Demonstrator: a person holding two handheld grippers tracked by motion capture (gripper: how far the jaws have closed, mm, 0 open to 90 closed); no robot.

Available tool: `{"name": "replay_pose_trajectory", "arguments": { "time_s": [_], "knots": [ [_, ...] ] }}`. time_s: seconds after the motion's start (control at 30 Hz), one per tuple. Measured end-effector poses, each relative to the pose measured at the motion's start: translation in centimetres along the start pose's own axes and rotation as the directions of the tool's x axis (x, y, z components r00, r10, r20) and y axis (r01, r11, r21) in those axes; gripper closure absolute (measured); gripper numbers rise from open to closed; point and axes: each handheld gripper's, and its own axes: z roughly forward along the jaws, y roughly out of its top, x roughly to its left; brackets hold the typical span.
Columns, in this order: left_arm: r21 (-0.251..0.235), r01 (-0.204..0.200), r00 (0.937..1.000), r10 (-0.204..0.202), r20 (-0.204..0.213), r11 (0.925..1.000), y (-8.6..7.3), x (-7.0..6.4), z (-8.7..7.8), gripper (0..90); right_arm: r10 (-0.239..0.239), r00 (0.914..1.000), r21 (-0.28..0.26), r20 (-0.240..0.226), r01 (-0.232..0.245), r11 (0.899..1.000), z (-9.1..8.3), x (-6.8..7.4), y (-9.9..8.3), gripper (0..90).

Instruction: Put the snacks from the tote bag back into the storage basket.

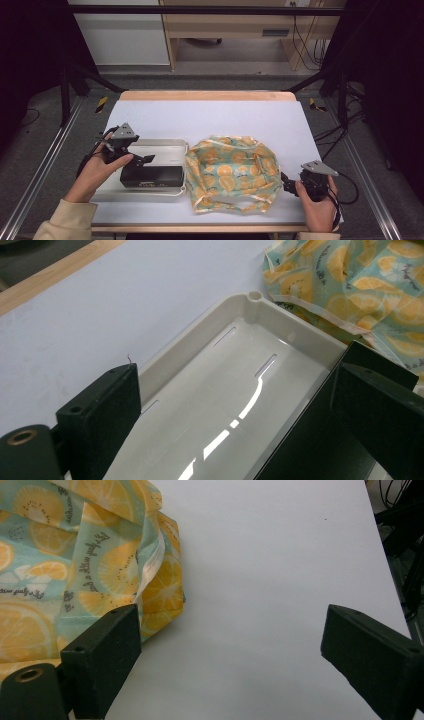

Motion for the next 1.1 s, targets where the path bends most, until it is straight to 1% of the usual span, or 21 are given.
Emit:
{"name": "replay_pose_trajectory", "arguments": {
  "time_s": [0.03, 0.1, 0.23, 0.3, 0.33, 0.4, 0.47, 0.53, 0.63, 0.7, 0.73, 0.8, 0.87, 0.93, 0.97, 1.0, 1.1],
  "knots": [
    [-0.003, 0.003, 1.0000, -0.003, 0.000, 1.0000, 0.0, 0.0, 0.0, 6.0, -0.003, 1.0000, -0.002, 0.000, 0.003, 1.000, 0.0, 0.0, 0.0, 9.7],
    [0.001, 0.005, 0.9999, -0.005, -0.016, 1.0000, -0.1, 0.2, -0.2, 6.0, -0.001, 1.0000, -0.002, -0.001, 0.001, 1.000, 0.0, 0.0, 0.0, 9.7],
    [-0.026, 0.028, 0.9993, -0.029, -0.026, 0.9993, -0.3, 0.7, -0.9, 6.0, -0.002, 1.0000, -0.003, -0.001, 0.002, 1.000, 0.0, -0.1, 0.0, 9.7],
    [-0.023, 0.020, 0.9986, -0.021, -0.048, 0.9995, -0.5, 1.0, -1.2, 5.9, -0.004, 1.0000, -0.002, -0.002, 0.004, 1.000, 0.0, 0.0, 0.0, 9.7],
    [-0.021, 0.023, 0.9984, -0.024, -0.052, 0.9995, -0.6, 1.2, -1.4, 5.9, -0.007, 1.0000, 0.000, 0.000, 0.007, 1.000, 0.0, 0.0, 0.0, 9.7],
    [-0.026, 0.036, 0.9979, -0.037, -0.054, 0.9990, -1.0, 1.6, -1.6, 5.9, -0.006, 1.0000, 0.002, -0.002, 0.006, 1.000, 0.0, 0.0, 0.0, 9.7],
    [-0.033, 0.056, 0.9963, -0.058, -0.063, 0.9979, -1.3, 2.1, -1.7, 5.9, -0.006, 1.0000, 0.002, -0.002, 0.006, 1.000, 0.0, 0.0, 0.0, 9.7],
    [-0.039, 0.073, 0.9952, -0.075, -0.062, 0.9966, -1.7, 2.5, -1.9, 5.9, -0.009, 1.0000, 0.002, 0.000, 0.009, 1.000, 0.0, 0.0, 0.0, 9.7],
    [-0.055, 0.081, 0.9937, -0.085, -0.073, 0.9952, -2.4, 3.4, -2.2, 5.9, -0.008, 1.0000, 0.003, -0.001, 0.008, 1.000, 0.0, 0.0, 0.1, 9.7],
    [-0.078, 0.100, 0.9904, -0.107, -0.088, 0.9919, -3.2, 4.2, -2.5, 6.2, -0.010, 1.0000, 0.001, -0.003, 0.010, 1.000, 0.1, 0.0, 0.1, 9.7],
    [-0.081, 0.110, 0.9881, -0.118, -0.099, 0.9906, -3.7, 4.7, -2.6, 6.8, -0.011, 0.9999, 0.002, -0.003, 0.011, 1.000, 0.1, 0.0, 0.1, 9.7],
    [-0.076, 0.129, 0.9844, -0.137, -0.110, 0.9887, -4.4, 5.2, -2.7, 6.8, -0.010, 0.9999, 0.003, -0.003, 0.010, 1.000, 0.1, 0.0, 0.0, 9.7],
    [-0.072, 0.139, 0.9816, -0.147, -0.122, 0.9877, -5.0, 5.7, -2.7, 6.8, -0.008, 1.0000, 0.000, -0.003, 0.008, 1.000, 0.1, 0.0, 0.1, 9.7],
    [-0.083, 0.156, 0.9780, -0.166, -0.127, 0.9843, -5.5, 6.0, -2.8, 6.8, -0.011, 0.9999, 0.001, -0.002, 0.011, 1.000, 0.1, 0.0, 0.1, 9.7],
    [-0.084, 0.158, 0.9766, -0.168, -0.134, 0.9839, -5.6, 6.2, -2.8, 6.7, -0.011, 0.9999, 0.001, -0.002, 0.011, 1.000, 0.1, 0.1, 0.1, 9.7],
    [-0.088, 0.165, 0.9734, -0.176, -0.146, 0.9824, -5.8, 6.4, -2.9, 6.7, -0.011, 0.9999, 0.002, -0.003, 0.011, 1.000, 0.1, 0.1, 0.1, 9.7],
    [-0.081, 0.156, 0.9665, -0.169, -0.193, 0.9843, -6.2, 6.8, -3.1, 6.4, -0.012, 0.9999, 0.002, -0.003, 0.012, 1.000, 0.1, 0.1, 0.1, 9.7]
  ]
}}
